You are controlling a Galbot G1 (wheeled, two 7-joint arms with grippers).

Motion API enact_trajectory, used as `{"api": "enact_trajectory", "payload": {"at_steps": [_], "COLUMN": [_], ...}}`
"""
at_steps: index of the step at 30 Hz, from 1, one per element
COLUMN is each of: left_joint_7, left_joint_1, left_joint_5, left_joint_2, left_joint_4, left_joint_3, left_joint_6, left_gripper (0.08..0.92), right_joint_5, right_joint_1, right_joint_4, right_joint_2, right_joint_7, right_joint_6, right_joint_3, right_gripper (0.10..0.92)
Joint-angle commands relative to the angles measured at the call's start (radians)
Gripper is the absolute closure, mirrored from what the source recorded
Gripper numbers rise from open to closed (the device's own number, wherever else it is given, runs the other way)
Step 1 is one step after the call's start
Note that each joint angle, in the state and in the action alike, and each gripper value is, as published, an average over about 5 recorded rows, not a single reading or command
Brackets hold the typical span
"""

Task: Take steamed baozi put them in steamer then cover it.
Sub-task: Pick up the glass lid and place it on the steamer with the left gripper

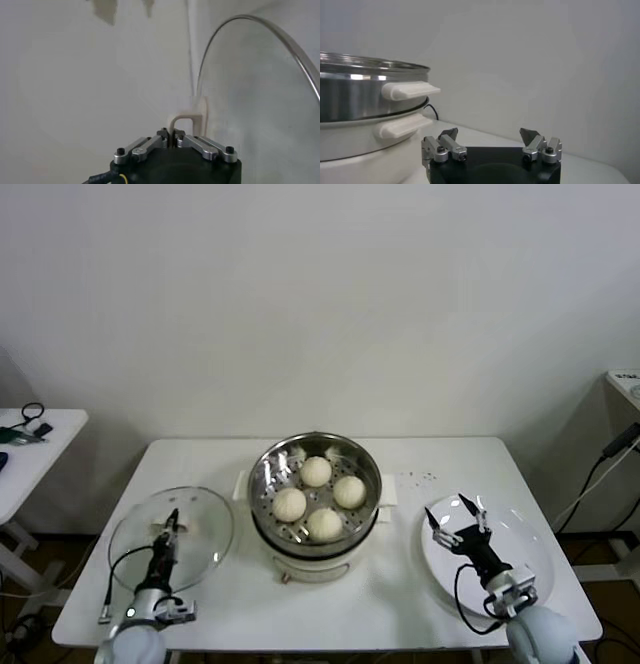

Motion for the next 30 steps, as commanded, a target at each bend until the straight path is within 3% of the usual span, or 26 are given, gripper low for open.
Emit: {"api": "enact_trajectory", "payload": {"at_steps": [1, 11, 19, 25, 30], "left_joint_7": [-0.001, 0.045, 0.1, 0.122, 0.214], "left_joint_1": [0.152, 0.289, 0.324, 0.27, 0.151], "left_joint_5": [-0.058, -0.078, -0.1, -0.061, 0.005], "left_joint_2": [0.014, 0.036, 0.115, 0.203, 0.248], "left_joint_4": [-0.257, -0.511, -0.664, -0.695, -0.692], "left_joint_3": [-0.003, 0.003, 0.045, 0.208, 0.382], "left_joint_6": [0.091, 0.272, 0.4, 0.486, 0.553], "left_gripper": [0.849, 0.849, 0.849, 0.849, 0.849], "right_joint_5": [0.0, 0.002, -0.002, -0.001, -0.002], "right_joint_1": [0.007, 0.03, 0.052, 0.07, 0.078], "right_joint_4": [0.001, -0.011, -0.025, -0.034, -0.037], "right_joint_2": [-0.003, -0.009, -0.028, -0.046, -0.052], "right_joint_7": [0.0, 0.002, 0.008, 0.016, 0.021], "right_joint_6": [-0.001, -0.001, -0.003, -0.008, -0.013], "right_joint_3": [-0.001, -0.014, -0.032, -0.046, -0.049], "right_gripper": [0.203, 0.203, 0.203, 0.203, 0.203]}}
